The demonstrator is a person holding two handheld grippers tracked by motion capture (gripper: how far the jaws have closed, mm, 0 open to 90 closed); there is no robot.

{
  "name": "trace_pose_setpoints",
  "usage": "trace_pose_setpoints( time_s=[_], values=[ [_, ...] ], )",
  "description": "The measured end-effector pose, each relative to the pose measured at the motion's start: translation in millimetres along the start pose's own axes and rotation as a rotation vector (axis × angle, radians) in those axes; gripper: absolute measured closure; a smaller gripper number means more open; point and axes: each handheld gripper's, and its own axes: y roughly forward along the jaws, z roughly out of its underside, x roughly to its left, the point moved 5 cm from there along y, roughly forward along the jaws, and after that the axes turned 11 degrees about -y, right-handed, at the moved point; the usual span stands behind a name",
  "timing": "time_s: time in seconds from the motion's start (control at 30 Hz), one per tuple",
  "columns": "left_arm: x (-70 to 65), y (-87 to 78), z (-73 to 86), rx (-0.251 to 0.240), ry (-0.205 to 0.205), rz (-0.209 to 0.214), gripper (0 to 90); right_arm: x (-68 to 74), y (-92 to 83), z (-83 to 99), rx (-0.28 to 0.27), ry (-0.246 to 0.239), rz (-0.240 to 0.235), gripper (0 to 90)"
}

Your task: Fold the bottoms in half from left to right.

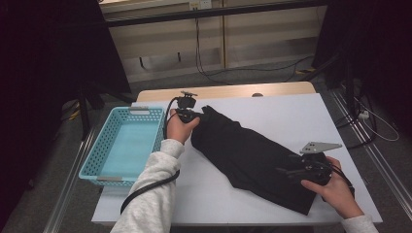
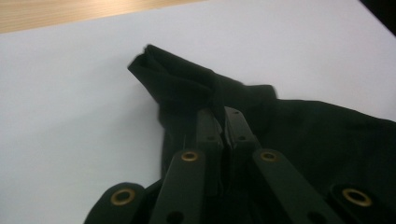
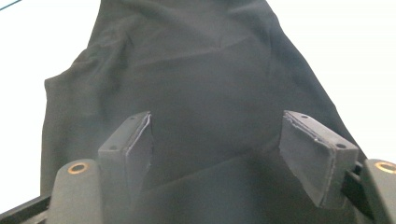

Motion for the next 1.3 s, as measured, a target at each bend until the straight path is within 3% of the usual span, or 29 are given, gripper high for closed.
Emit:
trace_pose_setpoints(
  time_s=[0.03,0.17,0.3,0.33,0.6,0.9,1.3],
  values=[
    [0.0,0.0,0.0,0.0,0.0,0.0,86.8,0.0,0.0,0.0,0.0,0.0,0.0,26.1],
    [-15.5,-0.3,11.4,-0.019,0.026,0.069,86.7,1.9,0.6,-1.3,0.0,-0.004,0.0,26.1],
    [-21.7,1.0,17.8,-0.037,0.039,0.089,86.7,3.2,1.3,-2.2,0.0,-0.005,-0.002,26.0],
    [-26.2,3.0,23.1,-0.04,0.048,0.111,86.7,4.0,2.3,-1.9,0.003,-0.008,-0.003,26.0],
    [-39.1,15.7,47.6,-0.022,0.07,0.166,86.7,4.9,4.0,-0.3,0.01,-0.009,-0.004,26.0],
    [-42.6,21.6,57.5,-0.017,0.086,0.168,86.5,3.7,2.3,-1.0,0.006,-0.005,-0.002,26.0],
    [-50.9,17.1,57.1,-0.032,0.099,0.192,86.5,3.7,3.6,-1.1,0.008,-0.01,-0.002,26.0]
  ],
)
